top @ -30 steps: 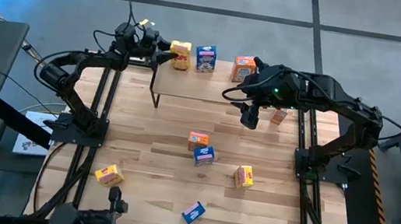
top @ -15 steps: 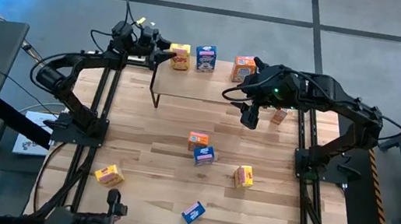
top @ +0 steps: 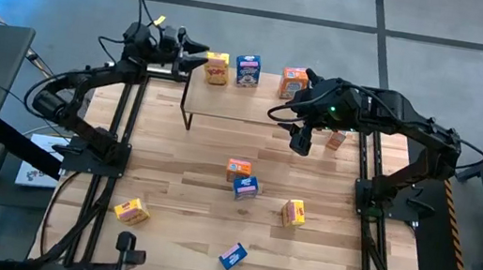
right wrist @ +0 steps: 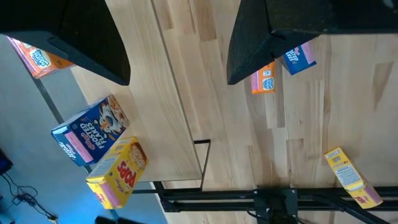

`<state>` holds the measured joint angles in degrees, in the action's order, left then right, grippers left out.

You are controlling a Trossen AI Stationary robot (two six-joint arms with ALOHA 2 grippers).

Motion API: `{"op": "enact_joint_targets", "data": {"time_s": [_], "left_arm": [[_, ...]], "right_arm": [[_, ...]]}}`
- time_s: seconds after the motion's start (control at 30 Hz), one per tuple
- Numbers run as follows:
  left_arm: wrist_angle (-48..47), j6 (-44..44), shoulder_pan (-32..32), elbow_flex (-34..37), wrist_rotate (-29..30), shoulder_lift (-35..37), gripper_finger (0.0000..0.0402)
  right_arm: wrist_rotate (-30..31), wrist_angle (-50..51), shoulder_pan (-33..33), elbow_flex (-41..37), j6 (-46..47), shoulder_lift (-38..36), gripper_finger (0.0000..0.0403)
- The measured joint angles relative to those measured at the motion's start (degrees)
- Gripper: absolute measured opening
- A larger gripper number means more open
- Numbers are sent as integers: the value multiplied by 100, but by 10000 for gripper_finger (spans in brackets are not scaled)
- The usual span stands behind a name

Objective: Stack cereal on shelf
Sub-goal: Adjust the blue cereal box on the shelf

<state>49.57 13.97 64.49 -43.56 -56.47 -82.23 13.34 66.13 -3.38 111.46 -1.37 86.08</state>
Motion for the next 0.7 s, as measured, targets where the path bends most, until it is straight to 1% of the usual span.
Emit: {"op": "enact_joint_targets", "data": {"time_s": [0.17,0.27,0.37,0.5,0.6,0.7], "left_arm": [[-3,381,0,-4,-1,423,223],[-8,577,0,-6,-57,683,223],[-14,690,-7,-6,-412,929,223],[-33,881,-92,-8,-885,1147,223],[-31,1095,-218,-8,-1073,1242,223],[-44,1103,-411,-8,-1192,1235,223]], "right_arm": [[0,-101,0,0,-11,0,261],[13,-135,0,0,-172,7,261],[63,-272,0,0,-387,47,261],[61,-744,-4,0,-763,123,261],[-16,-1124,-89,0,-1158,190,261],[-56,-1476,-275,0,-1539,281,261]]}}
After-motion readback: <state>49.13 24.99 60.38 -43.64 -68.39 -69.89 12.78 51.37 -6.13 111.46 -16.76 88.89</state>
